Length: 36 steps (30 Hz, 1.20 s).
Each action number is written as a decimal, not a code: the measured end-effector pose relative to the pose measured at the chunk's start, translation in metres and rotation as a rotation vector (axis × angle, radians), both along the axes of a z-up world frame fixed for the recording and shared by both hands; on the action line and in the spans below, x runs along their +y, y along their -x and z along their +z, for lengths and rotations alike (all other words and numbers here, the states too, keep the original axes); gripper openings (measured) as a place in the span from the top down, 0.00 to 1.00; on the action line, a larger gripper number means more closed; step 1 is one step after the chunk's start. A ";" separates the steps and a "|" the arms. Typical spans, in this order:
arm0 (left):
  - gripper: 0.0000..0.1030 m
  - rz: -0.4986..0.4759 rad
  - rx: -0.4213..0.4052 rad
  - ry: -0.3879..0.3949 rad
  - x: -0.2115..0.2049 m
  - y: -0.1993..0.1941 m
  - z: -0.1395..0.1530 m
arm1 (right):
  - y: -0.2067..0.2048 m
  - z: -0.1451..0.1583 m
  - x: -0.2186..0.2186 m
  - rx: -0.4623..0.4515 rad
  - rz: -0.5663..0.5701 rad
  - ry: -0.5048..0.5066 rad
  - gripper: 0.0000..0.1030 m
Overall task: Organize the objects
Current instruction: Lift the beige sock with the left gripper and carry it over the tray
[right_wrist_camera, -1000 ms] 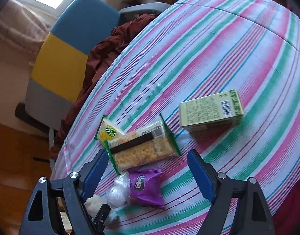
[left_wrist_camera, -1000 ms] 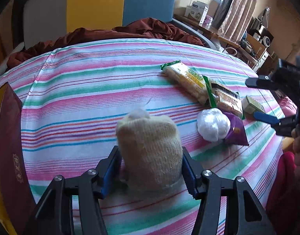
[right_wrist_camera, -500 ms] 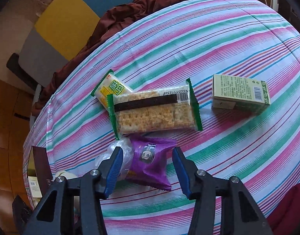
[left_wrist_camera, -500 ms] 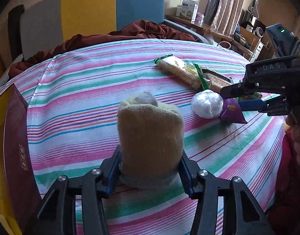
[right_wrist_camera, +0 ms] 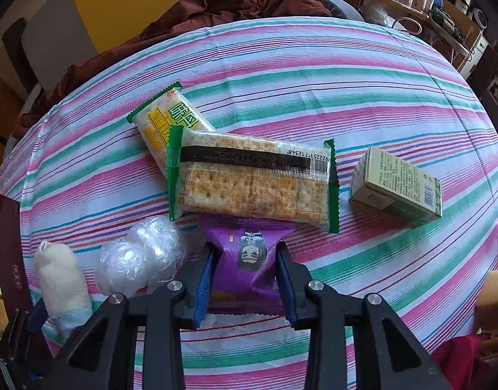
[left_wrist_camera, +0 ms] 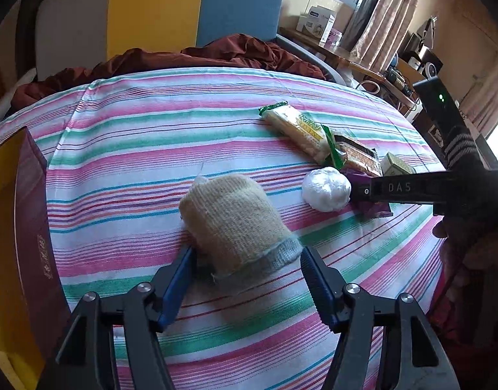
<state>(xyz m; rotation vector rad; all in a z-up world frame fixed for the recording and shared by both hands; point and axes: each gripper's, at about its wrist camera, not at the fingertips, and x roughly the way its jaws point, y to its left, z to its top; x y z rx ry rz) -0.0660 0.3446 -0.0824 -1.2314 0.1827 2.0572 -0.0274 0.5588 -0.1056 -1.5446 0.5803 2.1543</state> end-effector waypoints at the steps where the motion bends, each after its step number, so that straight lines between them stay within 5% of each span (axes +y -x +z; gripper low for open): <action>1: 0.32 0.009 -0.017 -0.005 -0.001 0.003 0.002 | 0.000 0.000 0.000 0.000 0.000 0.003 0.65; 6: 0.29 0.068 -0.111 -0.032 -0.002 0.022 0.005 | -0.002 0.000 0.002 0.000 -0.003 0.010 0.65; 11: 0.29 0.079 -0.108 0.033 0.019 0.037 0.000 | -0.004 0.000 0.002 0.002 -0.002 0.014 0.64; 15: 0.40 0.086 -0.150 0.035 0.028 0.046 -0.013 | -0.004 0.000 0.001 -0.001 0.003 0.008 0.63; 36: 0.48 -0.016 0.122 0.080 -0.020 -0.049 -0.003 | -0.006 0.006 -0.007 -0.015 0.055 -0.072 0.64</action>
